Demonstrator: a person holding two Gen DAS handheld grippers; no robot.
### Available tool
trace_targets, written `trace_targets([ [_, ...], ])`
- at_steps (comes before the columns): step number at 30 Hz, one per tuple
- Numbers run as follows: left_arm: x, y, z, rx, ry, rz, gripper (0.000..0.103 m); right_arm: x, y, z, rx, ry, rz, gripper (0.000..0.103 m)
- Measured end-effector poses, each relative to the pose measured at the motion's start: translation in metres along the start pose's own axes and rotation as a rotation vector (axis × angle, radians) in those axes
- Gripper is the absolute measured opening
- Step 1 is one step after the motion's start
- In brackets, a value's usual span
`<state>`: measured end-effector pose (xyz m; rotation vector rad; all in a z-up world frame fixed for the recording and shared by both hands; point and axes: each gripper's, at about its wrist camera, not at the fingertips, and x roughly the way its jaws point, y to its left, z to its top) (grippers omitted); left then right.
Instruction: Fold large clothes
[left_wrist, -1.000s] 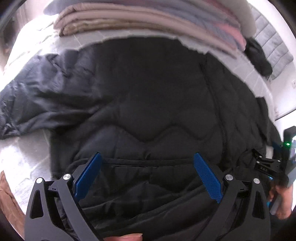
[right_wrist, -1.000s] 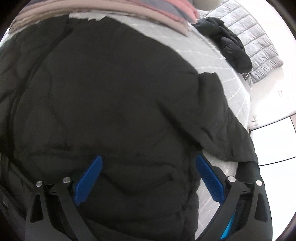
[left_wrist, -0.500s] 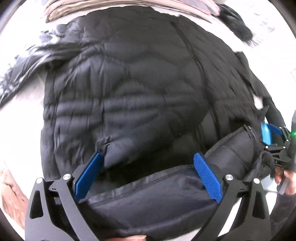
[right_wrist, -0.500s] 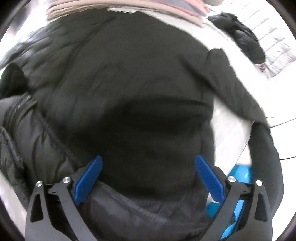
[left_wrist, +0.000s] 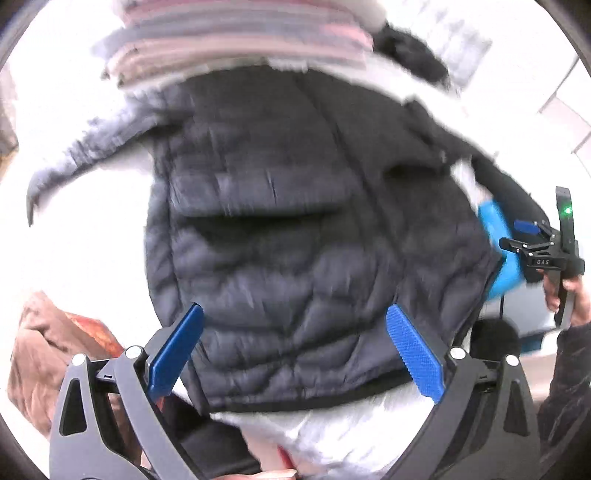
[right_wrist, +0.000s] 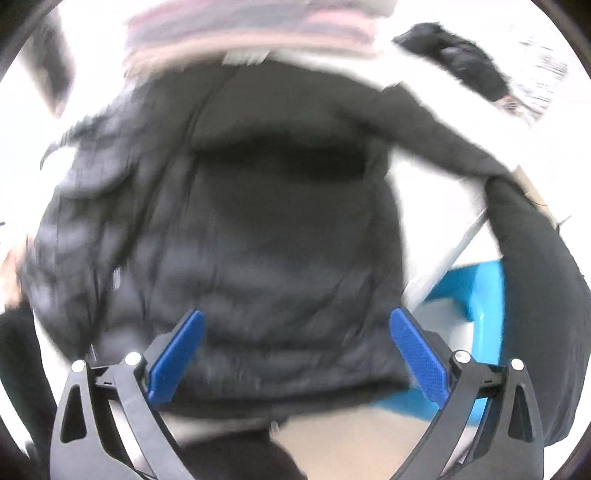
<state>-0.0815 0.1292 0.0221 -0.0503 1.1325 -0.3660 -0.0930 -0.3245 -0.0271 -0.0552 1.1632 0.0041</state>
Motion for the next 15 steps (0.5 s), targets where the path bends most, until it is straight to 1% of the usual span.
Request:
trace_targets([
  [1, -0.002, 0.001, 0.009, -0.013, -0.033, 0.011, 0.096, -0.007, -0.001, 0.012, 0.034, -0.038, 0.008, 0.097],
  [2, -0.002, 0.000, 0.017, -0.027, -0.064, 0.019, 0.096, -0.012, -0.004, 0.032, 0.077, -0.090, 0.007, 0.097],
  [4, -0.001, 0.001, 0.032, -0.063, -0.120, 0.004, 0.096, -0.014, -0.004, 0.063, 0.125, -0.151, -0.022, 0.097],
  [6, 0.014, -0.001, 0.049, -0.091, -0.148, 0.006, 0.096, -0.006, -0.004, 0.108, 0.152, -0.206, -0.073, 0.097],
  [7, 0.021, -0.002, 0.055, -0.100, -0.158, 0.012, 0.096, 0.001, -0.007, 0.122, 0.159, -0.212, -0.104, 0.097],
  [9, 0.044, -0.007, 0.073, -0.109, -0.174, 0.028, 0.096, 0.029, -0.004, 0.159, 0.168, -0.200, -0.185, 0.097],
  [11, 0.061, -0.012, 0.082, -0.100, -0.177, 0.055, 0.096, 0.065, -0.001, 0.184, 0.156, -0.150, -0.247, 0.097],
  [13, 0.078, -0.017, 0.092, -0.078, -0.177, 0.091, 0.096, 0.097, 0.005, 0.190, 0.134, -0.095, -0.289, 0.097],
  [14, 0.083, -0.019, 0.093, -0.066, -0.178, 0.109, 0.096, 0.117, 0.009, 0.186, 0.121, -0.053, -0.296, 0.097],
  [15, 0.085, -0.020, 0.093, -0.057, -0.182, 0.118, 0.096, 0.126, 0.011, 0.177, 0.111, -0.028, -0.293, 0.097],
])
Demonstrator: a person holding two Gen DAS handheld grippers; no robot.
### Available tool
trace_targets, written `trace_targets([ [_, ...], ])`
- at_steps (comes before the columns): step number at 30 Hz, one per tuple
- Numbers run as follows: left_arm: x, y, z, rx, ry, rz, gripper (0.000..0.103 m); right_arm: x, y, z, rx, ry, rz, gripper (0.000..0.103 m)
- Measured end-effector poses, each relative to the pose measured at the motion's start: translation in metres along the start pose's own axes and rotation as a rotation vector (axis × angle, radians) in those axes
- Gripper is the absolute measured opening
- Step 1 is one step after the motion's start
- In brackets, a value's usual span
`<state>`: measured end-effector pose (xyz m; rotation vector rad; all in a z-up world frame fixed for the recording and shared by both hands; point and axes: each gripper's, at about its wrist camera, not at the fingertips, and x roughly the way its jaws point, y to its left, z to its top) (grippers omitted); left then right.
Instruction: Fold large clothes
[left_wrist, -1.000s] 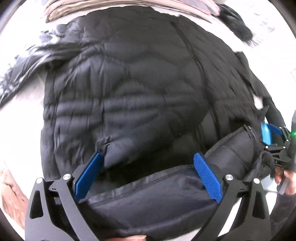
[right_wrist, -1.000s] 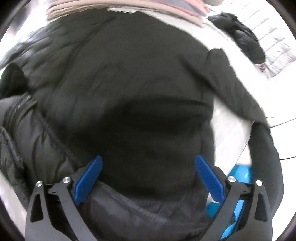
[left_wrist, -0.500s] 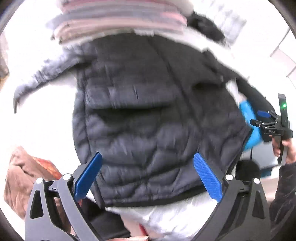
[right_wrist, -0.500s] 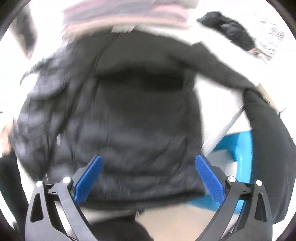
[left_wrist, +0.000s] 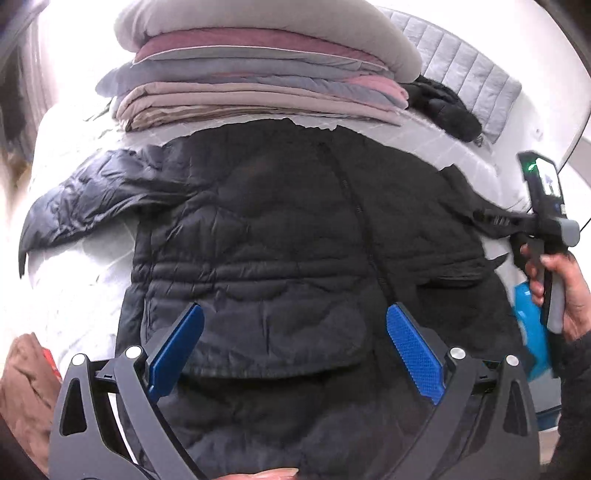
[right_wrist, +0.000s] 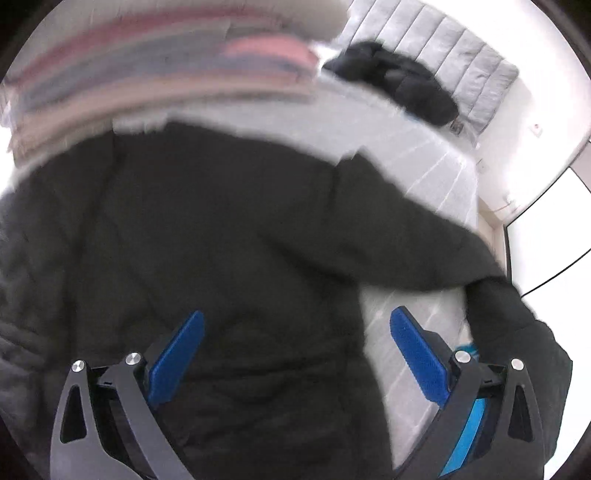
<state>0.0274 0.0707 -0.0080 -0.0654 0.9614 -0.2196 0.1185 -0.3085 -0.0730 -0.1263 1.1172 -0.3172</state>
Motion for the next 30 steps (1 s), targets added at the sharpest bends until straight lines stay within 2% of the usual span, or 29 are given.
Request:
trace_targets([
  [5, 0.012, -0.001, -0.005, 0.007, 0.013, 0.035, 0.096, 0.008, 0.015, -0.082, -0.112, 0.022, -0.014, 0.097],
  [8, 0.008, -0.007, -0.010, 0.023, -0.008, 0.064, 0.096, 0.009, 0.006, -0.124, -0.064, 0.002, 0.025, 0.097],
  [10, 0.005, -0.012, -0.012, 0.036, -0.038, 0.093, 0.096, 0.010, -0.003, -0.136, -0.001, -0.004, 0.061, 0.097],
  [13, 0.002, -0.020, -0.014, 0.056, -0.076, 0.140, 0.096, -0.002, -0.009, -0.137, 0.052, -0.001, 0.078, 0.097],
  [15, 0.002, -0.022, -0.014, 0.068, -0.084, 0.156, 0.096, -0.021, -0.008, -0.135, 0.060, -0.072, 0.074, 0.097],
  [17, 0.001, -0.026, -0.014, 0.078, -0.092, 0.165, 0.096, -0.029, 0.000, -0.135, 0.027, -0.106, 0.064, 0.097],
  [20, -0.003, -0.031, -0.014, 0.087, -0.119, 0.180, 0.096, 0.000, 0.013, -0.140, -0.026, 0.011, 0.073, 0.097],
  [23, -0.006, -0.033, -0.013, 0.081, -0.133, 0.178, 0.096, -0.005, 0.009, -0.141, -0.002, 0.010, 0.087, 0.097],
  [27, -0.008, -0.033, -0.013, 0.073, -0.142, 0.188, 0.096, -0.038, -0.005, -0.138, 0.033, -0.138, 0.100, 0.097],
  [30, -0.010, -0.033, -0.012, 0.065, -0.152, 0.186, 0.096, -0.046, -0.010, -0.140, 0.051, -0.170, 0.107, 0.097],
])
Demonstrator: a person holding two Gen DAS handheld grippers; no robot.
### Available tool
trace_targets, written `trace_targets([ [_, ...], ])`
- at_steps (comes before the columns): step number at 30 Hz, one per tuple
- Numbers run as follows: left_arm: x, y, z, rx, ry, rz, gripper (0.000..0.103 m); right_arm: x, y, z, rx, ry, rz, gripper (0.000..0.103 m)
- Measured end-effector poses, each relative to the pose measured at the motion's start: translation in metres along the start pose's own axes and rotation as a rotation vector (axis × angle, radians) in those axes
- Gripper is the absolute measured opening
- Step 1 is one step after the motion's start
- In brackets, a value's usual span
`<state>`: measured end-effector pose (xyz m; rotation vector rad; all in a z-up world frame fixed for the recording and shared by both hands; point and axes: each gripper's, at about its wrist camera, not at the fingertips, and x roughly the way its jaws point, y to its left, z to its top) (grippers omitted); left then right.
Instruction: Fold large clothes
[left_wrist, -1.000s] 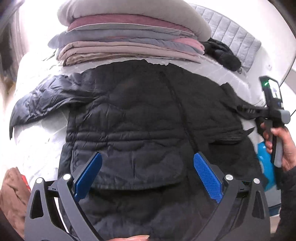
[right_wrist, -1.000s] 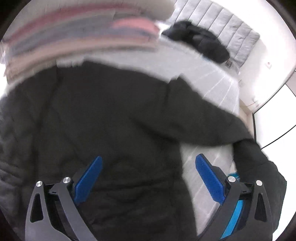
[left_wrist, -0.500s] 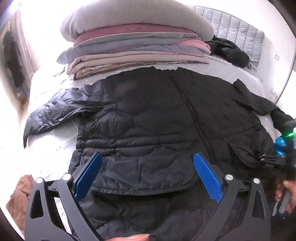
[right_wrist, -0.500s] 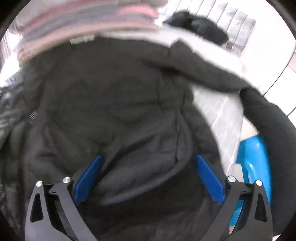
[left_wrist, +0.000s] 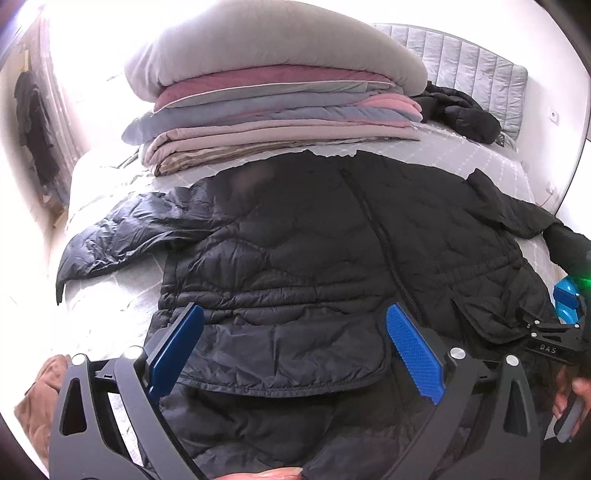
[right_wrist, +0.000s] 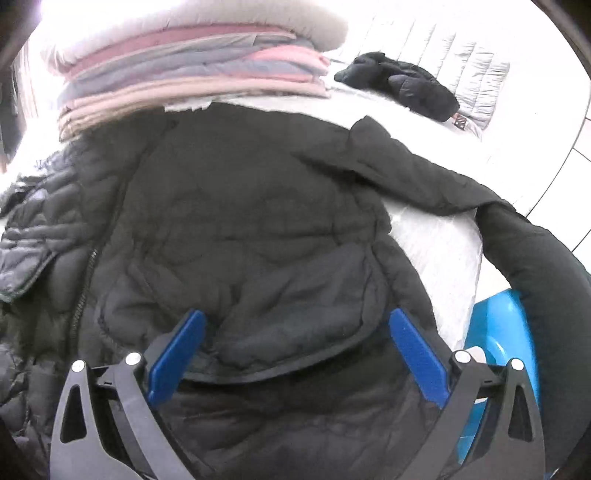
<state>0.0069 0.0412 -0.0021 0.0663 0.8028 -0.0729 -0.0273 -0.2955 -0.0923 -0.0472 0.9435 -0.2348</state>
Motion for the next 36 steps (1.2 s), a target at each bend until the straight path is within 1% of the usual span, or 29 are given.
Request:
trace_targets([
  [2, -0.002, 0.001, 0.000, -0.005, -0.009, -0.001, 0.096, -0.001, -0.004, -0.001, 0.023, 0.007, 0.004, 0.097],
  [4, -0.003, 0.001, 0.000, -0.006, -0.013, 0.002, 0.096, -0.012, -0.013, 0.001, 0.077, -0.055, 0.019, 0.097],
  [6, -0.004, 0.001, 0.000, -0.007, -0.015, 0.003, 0.096, -0.030, -0.024, 0.005, 0.135, -0.145, 0.038, 0.097],
  [7, -0.004, 0.001, 0.000, -0.009, -0.016, 0.004, 0.096, -0.034, -0.026, 0.006, 0.150, -0.168, 0.038, 0.097],
  [8, -0.004, 0.001, 0.000, -0.009, -0.016, 0.004, 0.096, -0.033, -0.027, 0.006, 0.150, -0.163, 0.041, 0.097],
  [9, -0.004, 0.001, 0.000, -0.009, -0.015, 0.004, 0.096, -0.027, -0.026, 0.008, 0.137, -0.136, 0.043, 0.097],
  [11, -0.004, 0.001, 0.000, -0.004, -0.015, 0.007, 0.096, -0.003, -0.015, 0.005, 0.075, -0.015, 0.018, 0.097],
  [12, -0.004, 0.001, 0.000, -0.007, -0.015, 0.008, 0.096, 0.019, -0.007, 0.000, 0.024, 0.097, -0.015, 0.097],
  [13, -0.004, 0.002, 0.000, -0.005, -0.015, 0.010, 0.096, 0.038, -0.003, -0.006, -0.004, 0.190, -0.014, 0.097],
  [14, -0.004, 0.002, 0.000, -0.005, -0.013, 0.010, 0.096, 0.045, -0.003, -0.011, 0.007, 0.213, 0.019, 0.097],
  [15, -0.003, 0.002, 0.000, -0.005, -0.011, 0.009, 0.096, 0.044, -0.011, -0.010, 0.036, 0.215, 0.045, 0.097],
  [16, -0.003, 0.003, 0.000, -0.006, -0.009, 0.009, 0.096, 0.043, -0.015, -0.008, 0.054, 0.223, 0.052, 0.097],
  [18, -0.003, 0.002, 0.001, -0.006, -0.007, 0.006, 0.096, 0.030, -0.026, -0.004, 0.110, 0.181, 0.053, 0.097],
  [20, -0.003, 0.002, 0.001, -0.005, -0.007, 0.007, 0.096, 0.006, -0.037, 0.002, 0.148, 0.077, 0.065, 0.097],
  [21, -0.003, 0.002, 0.001, -0.006, -0.007, 0.006, 0.095, -0.009, -0.045, 0.006, 0.182, 0.005, 0.067, 0.097],
  [22, -0.003, 0.003, 0.001, -0.007, -0.006, 0.005, 0.096, -0.020, -0.052, 0.007, 0.214, -0.046, 0.068, 0.097],
  [23, -0.003, 0.002, 0.001, -0.007, -0.006, 0.006, 0.096, -0.029, -0.059, 0.009, 0.249, -0.083, 0.072, 0.097],
  [24, -0.002, 0.002, 0.001, -0.009, -0.006, 0.005, 0.096, -0.029, -0.063, 0.010, 0.265, -0.086, 0.071, 0.097],
  [26, -0.002, 0.002, 0.001, -0.010, -0.004, 0.004, 0.096, -0.015, -0.062, 0.010, 0.256, -0.020, 0.057, 0.097],
  [28, 0.000, 0.002, 0.001, -0.008, 0.000, 0.006, 0.096, 0.026, -0.048, 0.000, 0.154, 0.179, 0.004, 0.097],
  [29, 0.000, 0.002, 0.001, -0.007, 0.001, 0.007, 0.096, 0.043, -0.040, -0.007, 0.101, 0.253, 0.009, 0.097],
  [30, 0.001, 0.001, 0.001, -0.007, 0.005, 0.007, 0.096, 0.043, -0.036, -0.011, 0.079, 0.220, 0.017, 0.097],
  [32, 0.002, 0.001, 0.000, -0.009, 0.008, 0.006, 0.096, 0.038, -0.040, -0.006, 0.088, 0.228, 0.032, 0.097],
  [34, 0.002, 0.001, 0.000, -0.006, 0.010, 0.006, 0.096, 0.033, -0.047, -0.006, 0.124, 0.211, 0.048, 0.097],
  [36, 0.004, 0.000, -0.001, -0.004, 0.014, 0.009, 0.096, 0.029, -0.047, -0.007, 0.115, 0.198, 0.053, 0.097],
])
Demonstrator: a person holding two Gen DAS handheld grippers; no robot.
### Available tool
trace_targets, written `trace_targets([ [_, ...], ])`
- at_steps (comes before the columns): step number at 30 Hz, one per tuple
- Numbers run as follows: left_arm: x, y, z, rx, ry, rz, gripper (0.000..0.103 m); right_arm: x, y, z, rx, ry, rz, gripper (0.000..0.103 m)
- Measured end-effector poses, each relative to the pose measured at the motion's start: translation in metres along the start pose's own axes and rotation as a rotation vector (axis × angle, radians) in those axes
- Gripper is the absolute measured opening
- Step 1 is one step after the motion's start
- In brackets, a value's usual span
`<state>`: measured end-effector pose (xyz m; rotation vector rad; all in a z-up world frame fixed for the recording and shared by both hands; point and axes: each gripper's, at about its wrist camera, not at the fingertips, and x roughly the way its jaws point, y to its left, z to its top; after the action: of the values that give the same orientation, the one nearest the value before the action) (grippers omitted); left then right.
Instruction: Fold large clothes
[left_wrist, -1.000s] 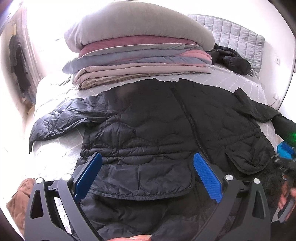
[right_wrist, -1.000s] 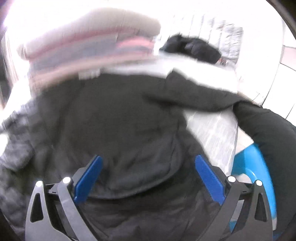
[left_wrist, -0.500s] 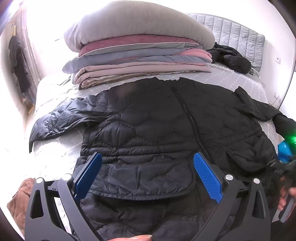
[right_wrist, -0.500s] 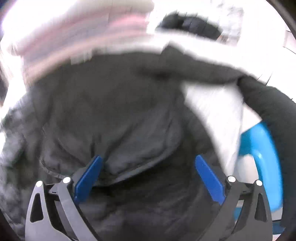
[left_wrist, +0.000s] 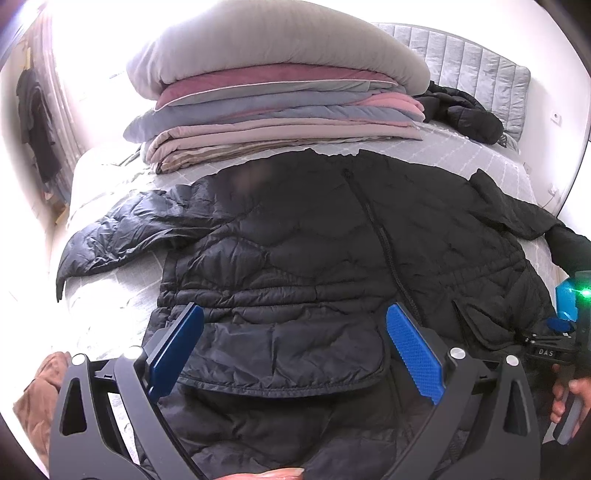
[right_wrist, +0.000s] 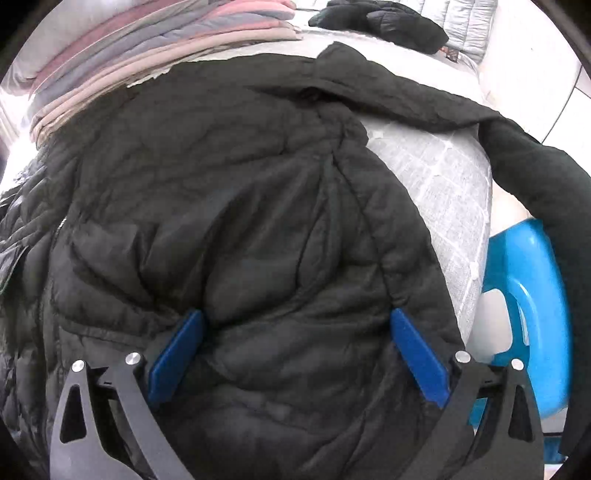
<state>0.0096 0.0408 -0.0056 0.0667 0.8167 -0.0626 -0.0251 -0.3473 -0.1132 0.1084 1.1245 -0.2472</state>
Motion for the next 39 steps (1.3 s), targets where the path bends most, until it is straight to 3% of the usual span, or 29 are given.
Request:
trace_targets([
  [5, 0.005, -0.005, -0.002, 0.009, 0.014, 0.005, 0.096, -0.010, -0.008, -0.001, 0.018, -0.016, 0.035, 0.097],
  [11, 0.010, -0.011, -0.005, 0.019, 0.029, 0.009, 0.096, -0.028, -0.034, 0.005, 0.182, -0.186, 0.175, 0.097],
  [18, 0.016, -0.007, -0.008, 0.013, 0.057, 0.019, 0.096, -0.033, -0.120, 0.061, 0.426, -0.260, 0.184, 0.097],
  [25, 0.025, 0.003, -0.002, -0.039, 0.094, -0.026, 0.096, 0.022, -0.234, 0.115, 0.791, -0.208, 0.225, 0.097],
  [32, 0.038, 0.001, 0.002, -0.012, 0.119, -0.010, 0.096, 0.079, -0.243, 0.156, 0.848, -0.168, 0.167, 0.095],
  [35, 0.044, 0.002, 0.003, -0.007, 0.133, -0.006, 0.096, 0.107, -0.249, 0.154, 0.977, -0.143, 0.170, 0.092],
  [39, 0.052, 0.005, 0.006, -0.008, 0.148, 0.004, 0.096, 0.117, -0.261, 0.163, 1.039, -0.230, 0.130, 0.091],
])
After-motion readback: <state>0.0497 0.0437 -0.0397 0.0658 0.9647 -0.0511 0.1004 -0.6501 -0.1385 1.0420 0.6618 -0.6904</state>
